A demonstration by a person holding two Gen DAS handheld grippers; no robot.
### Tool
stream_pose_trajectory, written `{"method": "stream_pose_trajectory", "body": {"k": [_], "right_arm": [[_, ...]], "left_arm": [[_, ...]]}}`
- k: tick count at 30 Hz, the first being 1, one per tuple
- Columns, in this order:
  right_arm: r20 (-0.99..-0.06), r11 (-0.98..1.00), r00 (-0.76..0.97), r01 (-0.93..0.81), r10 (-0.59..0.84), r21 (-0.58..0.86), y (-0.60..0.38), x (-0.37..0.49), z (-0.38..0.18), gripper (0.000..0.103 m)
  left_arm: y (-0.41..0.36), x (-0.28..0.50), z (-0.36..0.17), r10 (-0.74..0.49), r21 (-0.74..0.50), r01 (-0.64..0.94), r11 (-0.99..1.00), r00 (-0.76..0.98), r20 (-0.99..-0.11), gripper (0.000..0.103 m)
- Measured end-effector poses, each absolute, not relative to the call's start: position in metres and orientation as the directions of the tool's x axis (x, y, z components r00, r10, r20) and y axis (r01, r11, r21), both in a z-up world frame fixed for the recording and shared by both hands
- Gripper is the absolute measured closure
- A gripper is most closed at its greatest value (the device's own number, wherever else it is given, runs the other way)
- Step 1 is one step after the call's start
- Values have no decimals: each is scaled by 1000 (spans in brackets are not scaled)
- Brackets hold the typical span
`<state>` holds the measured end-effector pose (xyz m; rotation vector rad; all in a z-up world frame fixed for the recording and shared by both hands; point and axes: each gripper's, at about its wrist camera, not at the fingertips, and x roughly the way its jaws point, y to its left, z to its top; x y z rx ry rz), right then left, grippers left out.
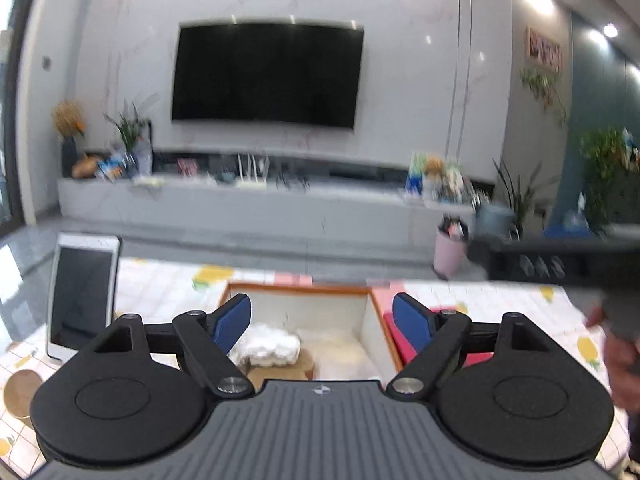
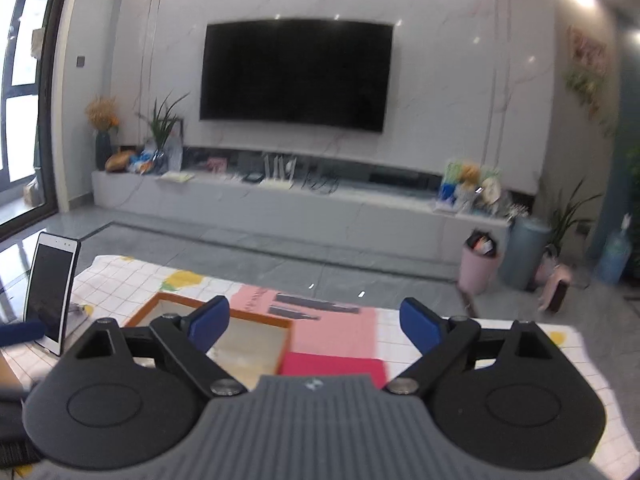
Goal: Organize soft objects
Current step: 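Open both grippers and withdraw them from the box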
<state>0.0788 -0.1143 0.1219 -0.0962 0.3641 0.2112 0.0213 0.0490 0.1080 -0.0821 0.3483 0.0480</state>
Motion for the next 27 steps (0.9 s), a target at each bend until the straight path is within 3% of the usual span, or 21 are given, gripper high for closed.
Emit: {"method": "stream_pose_trajectory", "body": {"k": [4,14,27], "right_arm": [[-343,980,920,-201,189,1,-144,46,112,12],[-423,976,891,-211,166,-61,-167,8,52,12],[-393,971,889,-235,236,50,-172,-1,26,10]], "left_arm": [[28,2,110,30,-40,-43,998,958,-284,8],[-9,-6,88,-7,0,7,1000,963,-268,8],[-26,-8,60,-5,49,19,999,962,-274,8]]}}
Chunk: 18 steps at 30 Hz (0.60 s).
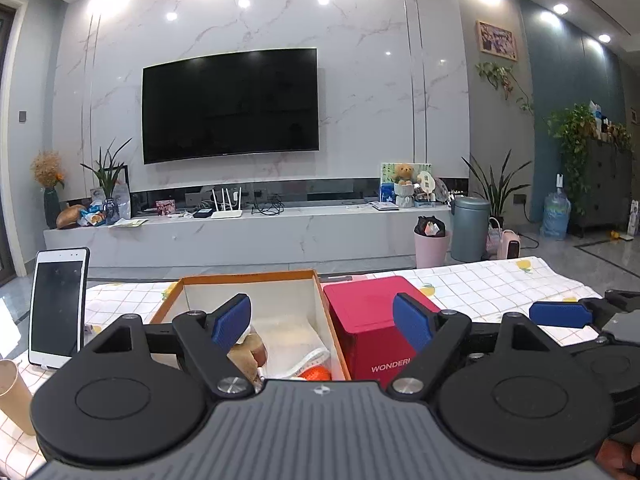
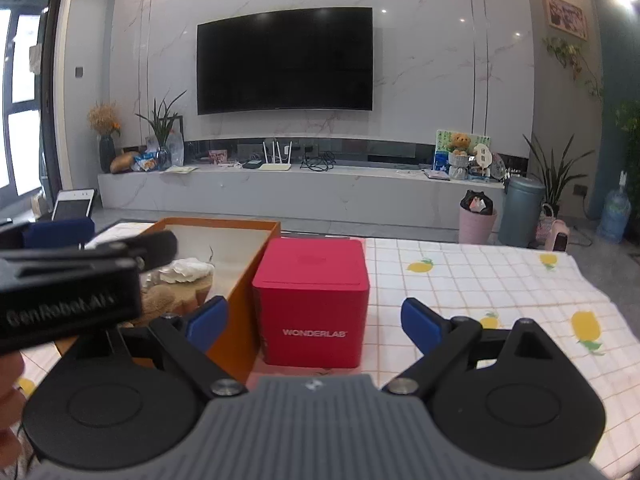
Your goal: Organize soft objects
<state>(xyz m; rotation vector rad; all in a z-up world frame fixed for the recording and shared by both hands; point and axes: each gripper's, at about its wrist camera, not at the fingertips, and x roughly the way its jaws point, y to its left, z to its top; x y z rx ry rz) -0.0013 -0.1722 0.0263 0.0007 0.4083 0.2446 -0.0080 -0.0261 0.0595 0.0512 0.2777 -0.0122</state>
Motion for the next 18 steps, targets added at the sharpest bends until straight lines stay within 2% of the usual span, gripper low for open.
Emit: {"method": "stream_pose_trajectory", "body": {"k": [7,18], "right_arm": [[-385,980,910,-191,153,-62,-157,-5,20,10],[-379,980,911,-193,160,-51,-162,-6,17,10]], "left_arm": [[-20,-4,50,-21,9,25,1000,953,-303,8],[-23,-7,51,-15,15,21,1000,952,-306,8]]}}
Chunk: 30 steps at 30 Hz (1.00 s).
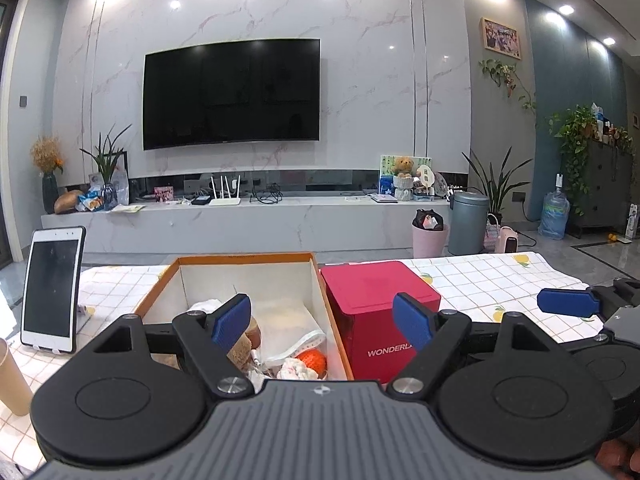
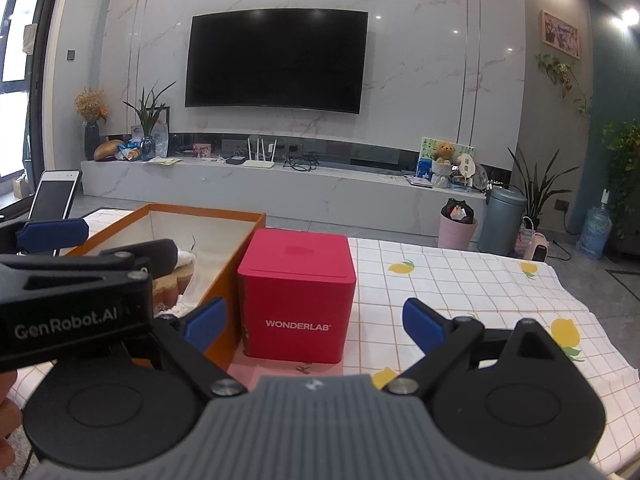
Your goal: Organize soft objects
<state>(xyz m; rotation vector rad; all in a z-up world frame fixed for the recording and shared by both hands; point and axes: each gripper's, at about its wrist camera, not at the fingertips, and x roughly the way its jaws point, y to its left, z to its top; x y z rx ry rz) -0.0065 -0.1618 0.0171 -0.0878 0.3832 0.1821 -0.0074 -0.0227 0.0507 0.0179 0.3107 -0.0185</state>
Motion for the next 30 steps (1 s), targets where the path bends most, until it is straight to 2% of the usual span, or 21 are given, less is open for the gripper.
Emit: {"method": "stream_pose_trajectory", "body": {"k": [14,30], "right_arm": [[-434,986,889,-168,150,-4,-169,3,13,10],[-434,986,890,-163,141,-16,-167,0,12,10]], "left_arm": [[-20,-8,48,-12,12,17,1000,950,-311,8],[-16,-5,49,-20,-1,21,1000,946,-323,8]]}}
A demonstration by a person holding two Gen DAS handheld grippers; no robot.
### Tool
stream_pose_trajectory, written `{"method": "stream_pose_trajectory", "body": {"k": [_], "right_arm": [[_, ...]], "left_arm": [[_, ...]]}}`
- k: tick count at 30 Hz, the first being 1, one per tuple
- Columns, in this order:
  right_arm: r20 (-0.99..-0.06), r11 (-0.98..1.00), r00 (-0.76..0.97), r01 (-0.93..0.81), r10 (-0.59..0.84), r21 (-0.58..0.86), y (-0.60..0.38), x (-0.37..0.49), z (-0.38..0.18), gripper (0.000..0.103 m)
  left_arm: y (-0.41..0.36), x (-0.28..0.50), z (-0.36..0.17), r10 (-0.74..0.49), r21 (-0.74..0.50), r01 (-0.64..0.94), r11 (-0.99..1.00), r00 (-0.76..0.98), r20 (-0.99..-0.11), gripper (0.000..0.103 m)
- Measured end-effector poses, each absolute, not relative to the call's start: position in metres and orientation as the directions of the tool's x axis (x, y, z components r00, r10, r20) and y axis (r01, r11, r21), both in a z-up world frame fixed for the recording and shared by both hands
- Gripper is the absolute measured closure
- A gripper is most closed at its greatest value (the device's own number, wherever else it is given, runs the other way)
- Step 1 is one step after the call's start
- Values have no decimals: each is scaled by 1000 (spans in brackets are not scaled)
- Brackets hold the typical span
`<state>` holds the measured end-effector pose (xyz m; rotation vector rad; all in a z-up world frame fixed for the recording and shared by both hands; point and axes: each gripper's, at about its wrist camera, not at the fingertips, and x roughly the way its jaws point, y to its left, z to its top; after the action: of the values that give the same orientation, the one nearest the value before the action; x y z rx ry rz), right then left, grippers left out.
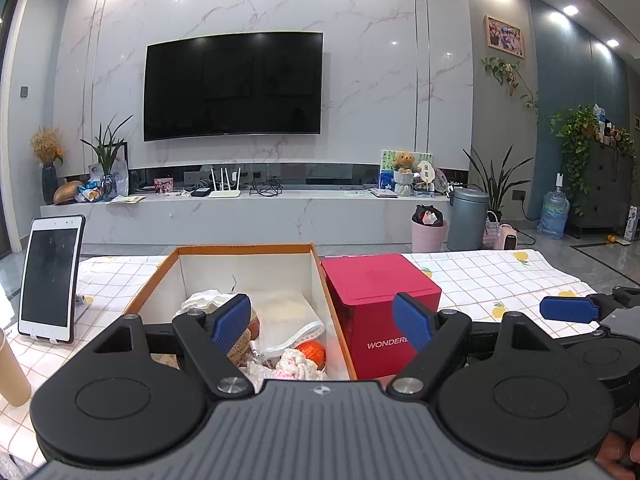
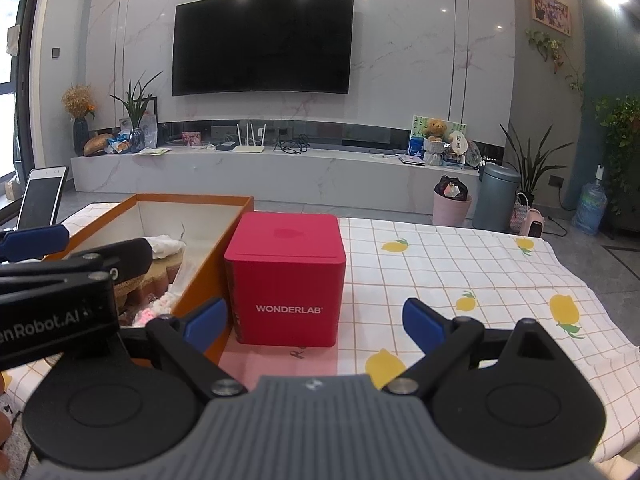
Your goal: Organize soft objects
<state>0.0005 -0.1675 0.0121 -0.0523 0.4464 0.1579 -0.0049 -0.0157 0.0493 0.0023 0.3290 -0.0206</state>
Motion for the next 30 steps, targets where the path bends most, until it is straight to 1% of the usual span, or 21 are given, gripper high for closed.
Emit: {"method": "stream_pose_trajectory", "body": {"k": [30], "right_arm": [[-450,987,884,-159,129,-28,-167,3,10,10]], "left_arm": [[-14,-2,47,-18,0,20,1000,939,-344,8]]}}
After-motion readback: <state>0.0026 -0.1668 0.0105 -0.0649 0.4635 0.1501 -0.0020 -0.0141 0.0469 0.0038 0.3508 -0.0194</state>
